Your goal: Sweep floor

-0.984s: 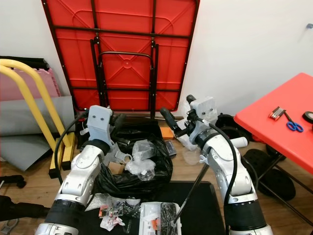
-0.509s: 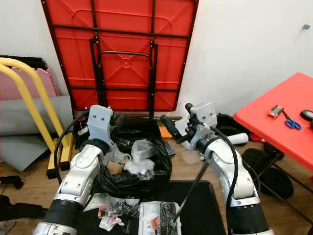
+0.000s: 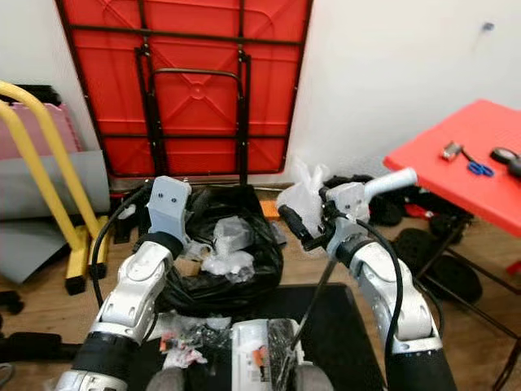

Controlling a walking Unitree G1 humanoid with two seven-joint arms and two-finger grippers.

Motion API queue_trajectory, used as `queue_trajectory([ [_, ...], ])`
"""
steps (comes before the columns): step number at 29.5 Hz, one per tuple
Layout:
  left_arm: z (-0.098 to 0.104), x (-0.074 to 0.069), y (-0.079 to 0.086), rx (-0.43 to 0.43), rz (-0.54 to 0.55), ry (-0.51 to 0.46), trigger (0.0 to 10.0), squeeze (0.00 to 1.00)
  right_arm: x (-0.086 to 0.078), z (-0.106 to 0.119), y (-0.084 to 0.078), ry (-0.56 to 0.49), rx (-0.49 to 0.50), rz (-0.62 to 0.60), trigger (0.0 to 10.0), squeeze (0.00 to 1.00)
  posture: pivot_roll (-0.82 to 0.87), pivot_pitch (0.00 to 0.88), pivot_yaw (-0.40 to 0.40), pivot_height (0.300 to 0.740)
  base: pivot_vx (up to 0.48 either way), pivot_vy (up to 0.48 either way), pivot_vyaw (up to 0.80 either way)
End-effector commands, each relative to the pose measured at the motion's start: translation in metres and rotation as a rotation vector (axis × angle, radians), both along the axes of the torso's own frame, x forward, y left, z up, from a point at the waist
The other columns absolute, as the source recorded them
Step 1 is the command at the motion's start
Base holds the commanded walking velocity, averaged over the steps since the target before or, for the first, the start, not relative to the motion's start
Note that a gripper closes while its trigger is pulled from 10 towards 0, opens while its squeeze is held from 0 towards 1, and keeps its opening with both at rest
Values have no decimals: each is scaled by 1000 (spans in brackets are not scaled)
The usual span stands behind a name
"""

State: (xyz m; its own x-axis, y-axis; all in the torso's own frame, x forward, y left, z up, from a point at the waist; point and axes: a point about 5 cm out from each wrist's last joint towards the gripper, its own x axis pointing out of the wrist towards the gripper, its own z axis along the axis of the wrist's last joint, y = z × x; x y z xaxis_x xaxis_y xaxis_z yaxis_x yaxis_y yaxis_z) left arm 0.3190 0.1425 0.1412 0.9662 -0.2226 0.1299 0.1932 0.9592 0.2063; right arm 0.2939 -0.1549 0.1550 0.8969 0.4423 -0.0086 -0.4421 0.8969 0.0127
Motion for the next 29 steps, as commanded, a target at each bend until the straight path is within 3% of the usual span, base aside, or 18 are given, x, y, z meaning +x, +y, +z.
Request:
queue_trajectory([
  [1, -3, 0, -2, 9, 0, 9, 10000, 0, 1, -3, -10, 21, -12, -49, 10000, 0, -153, 0, -133, 611, 0, 0, 0],
  [29, -2, 0, 0, 19, 1, 15, 10000, 0, 11, -13, -42, 51, -42, -277, 10000, 0, -151, 8, -126, 511, 0, 0, 0],
])
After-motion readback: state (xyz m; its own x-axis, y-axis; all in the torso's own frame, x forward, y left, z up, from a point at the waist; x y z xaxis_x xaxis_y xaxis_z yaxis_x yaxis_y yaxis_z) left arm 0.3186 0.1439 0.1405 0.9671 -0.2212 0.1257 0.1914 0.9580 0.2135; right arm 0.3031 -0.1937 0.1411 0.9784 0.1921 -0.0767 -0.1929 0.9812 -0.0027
